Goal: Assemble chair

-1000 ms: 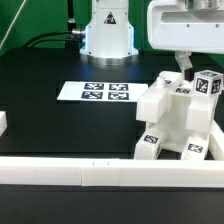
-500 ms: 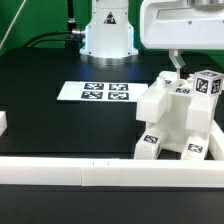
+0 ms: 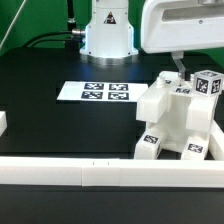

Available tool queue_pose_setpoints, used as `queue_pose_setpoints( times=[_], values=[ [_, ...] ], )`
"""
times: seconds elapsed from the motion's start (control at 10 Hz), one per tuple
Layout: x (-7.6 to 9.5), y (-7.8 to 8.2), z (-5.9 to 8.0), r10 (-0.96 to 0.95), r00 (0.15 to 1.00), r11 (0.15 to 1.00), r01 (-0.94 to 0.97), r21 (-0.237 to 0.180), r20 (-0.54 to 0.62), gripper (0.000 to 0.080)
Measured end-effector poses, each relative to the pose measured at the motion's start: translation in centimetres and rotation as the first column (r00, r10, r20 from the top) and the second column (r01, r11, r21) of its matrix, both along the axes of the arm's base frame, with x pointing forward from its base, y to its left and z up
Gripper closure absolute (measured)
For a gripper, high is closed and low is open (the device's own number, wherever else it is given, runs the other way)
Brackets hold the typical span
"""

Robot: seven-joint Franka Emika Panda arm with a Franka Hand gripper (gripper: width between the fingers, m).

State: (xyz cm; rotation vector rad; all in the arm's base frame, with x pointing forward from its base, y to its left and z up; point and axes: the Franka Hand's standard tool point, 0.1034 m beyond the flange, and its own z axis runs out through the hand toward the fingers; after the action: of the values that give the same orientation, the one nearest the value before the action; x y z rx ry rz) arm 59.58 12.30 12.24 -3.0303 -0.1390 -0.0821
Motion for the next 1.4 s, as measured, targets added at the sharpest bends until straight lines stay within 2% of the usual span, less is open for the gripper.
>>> queue_pose_setpoints(
  times=[0.3,0.6,0.8,0.9,1.1,1.4],
  values=[
    [-0.4,-0.3,-0.52,0.207,0.978,0.978,-0.207,-0.02,0.021,0.015],
    [-0.68,-0.76,-0.95,0.245,0.969,0.969,-0.244,-0.026,0.024,0.015],
    [-0.68,-0.76,-0.94,0.244,0.97,0.97,-0.243,-0.026,0.024,0.0424],
    [-0.68,-0.78,-0.94,0.243,0.97,0.97,-0.242,-0.026,0.024,0.0517],
    [-0.68,-0.77,-0.94,0.204,0.979,0.979,-0.203,-0.022,0.021,0.0516],
    [-0.68,-0.75,-0.94,-0.026,1.0,1.0,0.026,-0.007,-0.002,0.0516]
  ],
)
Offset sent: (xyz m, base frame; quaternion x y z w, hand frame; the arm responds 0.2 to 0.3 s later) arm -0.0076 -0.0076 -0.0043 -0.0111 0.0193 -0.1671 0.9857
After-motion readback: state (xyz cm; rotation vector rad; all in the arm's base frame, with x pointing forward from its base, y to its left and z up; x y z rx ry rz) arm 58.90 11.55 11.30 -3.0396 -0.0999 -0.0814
